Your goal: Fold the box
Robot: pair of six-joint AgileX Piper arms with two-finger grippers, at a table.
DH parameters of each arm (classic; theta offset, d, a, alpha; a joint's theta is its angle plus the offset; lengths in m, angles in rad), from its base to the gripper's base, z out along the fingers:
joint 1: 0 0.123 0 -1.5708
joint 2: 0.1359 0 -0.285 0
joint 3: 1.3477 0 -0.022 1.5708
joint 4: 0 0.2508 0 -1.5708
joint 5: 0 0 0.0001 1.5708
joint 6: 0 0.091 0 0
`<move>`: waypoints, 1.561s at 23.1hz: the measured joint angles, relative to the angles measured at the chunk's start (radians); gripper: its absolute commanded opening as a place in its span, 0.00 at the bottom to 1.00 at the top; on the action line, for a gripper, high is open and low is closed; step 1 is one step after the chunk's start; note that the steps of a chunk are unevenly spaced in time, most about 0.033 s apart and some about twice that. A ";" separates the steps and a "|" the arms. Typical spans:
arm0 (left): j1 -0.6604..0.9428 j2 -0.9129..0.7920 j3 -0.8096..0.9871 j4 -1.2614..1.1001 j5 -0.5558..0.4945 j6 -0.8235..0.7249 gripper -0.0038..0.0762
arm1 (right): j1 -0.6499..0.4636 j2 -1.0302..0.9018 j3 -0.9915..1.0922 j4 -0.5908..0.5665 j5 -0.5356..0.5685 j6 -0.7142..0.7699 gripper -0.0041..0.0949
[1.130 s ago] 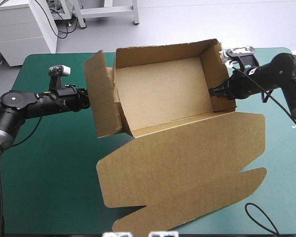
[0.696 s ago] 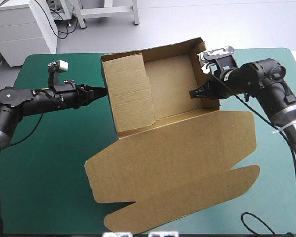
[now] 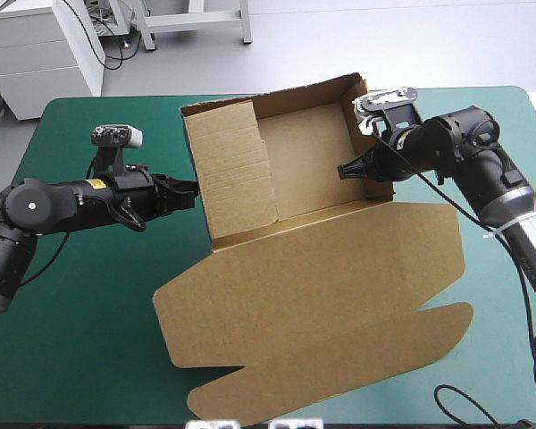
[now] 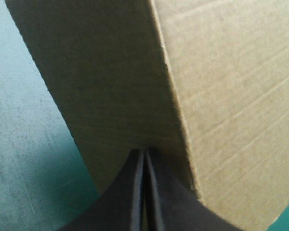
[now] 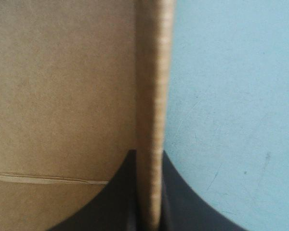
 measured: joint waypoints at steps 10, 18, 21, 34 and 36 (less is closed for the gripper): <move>-0.002 0.000 0.000 0.019 -0.010 -0.029 0.77 | 0.000 0.000 0.000 -0.013 0.024 -0.001 0.03; -0.005 0.000 0.000 -0.127 -0.031 -0.040 0.77 | 0.000 0.009 0.000 -0.014 0.025 -0.003 0.03; -0.005 0.000 0.000 -0.130 -0.045 -0.040 0.77 | 0.000 0.009 0.000 -0.014 0.025 -0.003 0.03; -0.033 0.002 0.000 0.099 -0.003 -0.293 0.77 | 0.001 0.009 0.000 -0.014 0.026 -0.003 0.03; -0.064 0.002 0.000 0.188 -0.001 -0.369 0.77 | 0.006 0.009 0.000 -0.018 0.025 0.000 0.03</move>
